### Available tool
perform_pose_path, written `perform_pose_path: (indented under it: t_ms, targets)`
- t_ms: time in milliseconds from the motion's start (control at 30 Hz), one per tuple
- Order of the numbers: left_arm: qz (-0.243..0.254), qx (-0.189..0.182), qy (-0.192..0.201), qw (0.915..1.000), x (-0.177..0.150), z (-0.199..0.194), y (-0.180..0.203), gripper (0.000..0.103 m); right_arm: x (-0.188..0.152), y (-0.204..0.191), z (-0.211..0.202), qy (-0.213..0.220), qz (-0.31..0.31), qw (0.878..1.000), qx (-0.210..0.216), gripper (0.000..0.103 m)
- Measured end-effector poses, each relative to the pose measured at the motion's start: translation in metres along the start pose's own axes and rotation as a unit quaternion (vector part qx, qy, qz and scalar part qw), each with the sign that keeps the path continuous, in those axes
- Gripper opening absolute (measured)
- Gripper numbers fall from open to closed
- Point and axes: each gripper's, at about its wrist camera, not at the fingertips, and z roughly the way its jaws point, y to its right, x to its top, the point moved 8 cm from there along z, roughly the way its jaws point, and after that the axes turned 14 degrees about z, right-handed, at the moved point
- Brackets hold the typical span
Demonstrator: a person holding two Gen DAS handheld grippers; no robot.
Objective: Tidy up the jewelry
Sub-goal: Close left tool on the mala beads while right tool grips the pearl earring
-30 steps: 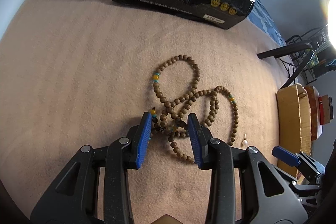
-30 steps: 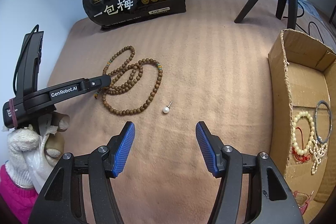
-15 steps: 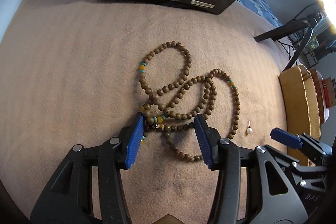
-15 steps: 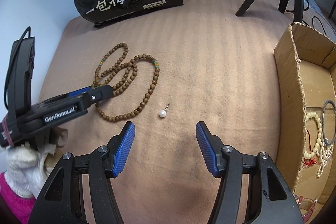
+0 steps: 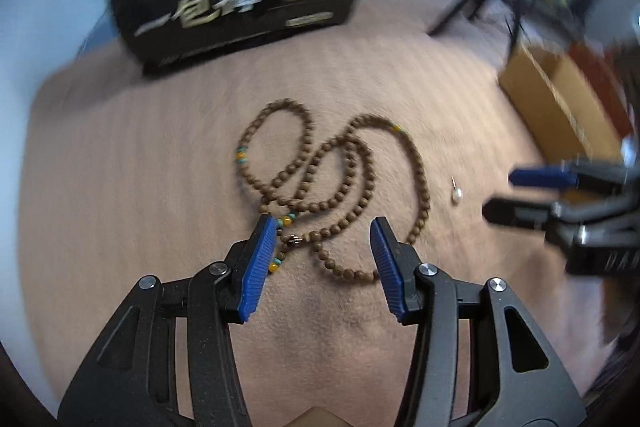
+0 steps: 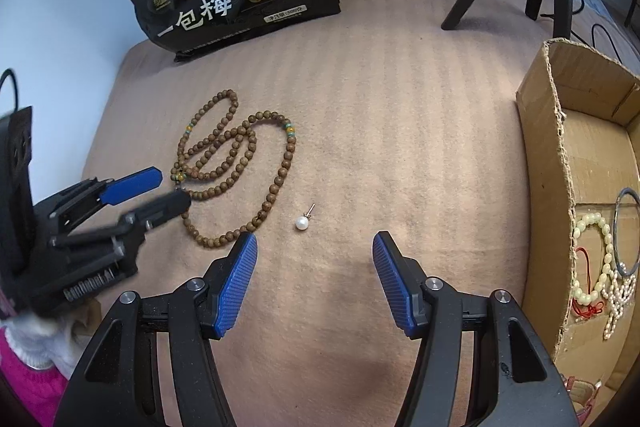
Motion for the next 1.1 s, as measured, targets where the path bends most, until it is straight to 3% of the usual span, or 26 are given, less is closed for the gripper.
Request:
perform_pose_path:
  t_ms: [133, 333, 567, 700, 900, 1000, 1100]
  targets:
    - [0.076, 0.028, -0.026, 0.9964, 0.005, 0.015, 0.02, 0.051, -0.001, 0.001, -0.001, -0.005, -0.001, 1.0, 0.0, 0.059]
    - [0.085, 0.037, -0.047, 0.9946, 0.014, 0.039, 0.014, 0.051, -0.003, -0.003, 0.002, -0.011, -0.014, 1.0, -0.001, 0.059]
    - [0.086, 0.046, -0.042, 0.9943, 0.026, 0.041, 0.005, 0.052, -0.002, -0.003, 0.014, -0.014, -0.016, 1.0, -0.012, 0.058]
    - [0.108, 0.055, -0.054, 0.9912, 0.031, 0.052, 0.008, 0.065, -0.001, -0.001, 0.018, -0.017, -0.016, 1.0, -0.015, 0.053]
    - [0.059, 0.018, -0.043, 0.9971, 0.04, 0.062, 0.001, 0.065, 0.0, -0.002, 0.029, -0.022, -0.019, 0.999, -0.019, 0.05]
    - [0.062, 0.001, -0.038, 0.9974, 0.038, 0.064, 0.002, 0.047, 0.003, -0.006, 0.034, -0.021, -0.022, 0.999, -0.022, 0.049]
    - [0.049, -0.008, -0.031, 0.9983, 0.039, 0.065, 0.004, 0.042, 0.005, -0.01, 0.039, -0.019, -0.028, 0.999, -0.028, 0.044]
